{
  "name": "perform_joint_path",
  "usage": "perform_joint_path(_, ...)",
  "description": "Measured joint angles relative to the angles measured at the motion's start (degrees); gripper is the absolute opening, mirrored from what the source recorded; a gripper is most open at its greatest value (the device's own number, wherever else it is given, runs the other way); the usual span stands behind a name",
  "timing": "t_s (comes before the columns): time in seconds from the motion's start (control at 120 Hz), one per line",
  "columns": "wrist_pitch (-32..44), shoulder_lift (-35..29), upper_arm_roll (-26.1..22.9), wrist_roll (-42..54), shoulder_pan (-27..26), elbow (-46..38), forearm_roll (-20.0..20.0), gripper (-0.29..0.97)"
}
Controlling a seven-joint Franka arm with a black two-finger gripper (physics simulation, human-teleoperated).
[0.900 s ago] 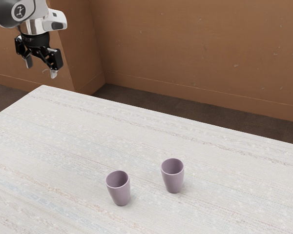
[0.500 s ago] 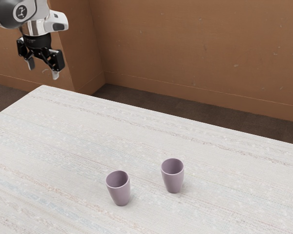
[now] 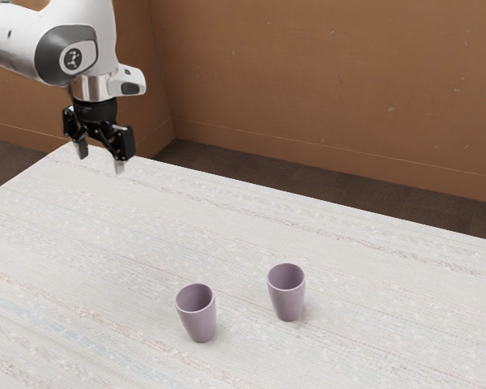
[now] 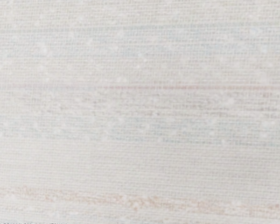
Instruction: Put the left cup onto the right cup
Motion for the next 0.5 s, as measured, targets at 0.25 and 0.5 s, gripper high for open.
perform_joint_path(0.25,5.86,0.86,-0.2,-2.38,0.18,-7.21,-2.96,0.68)
perform_joint_path(0.5,9.13,1.71,-2.28,-4.95,1.47,-11.55,-4.91,0.68)
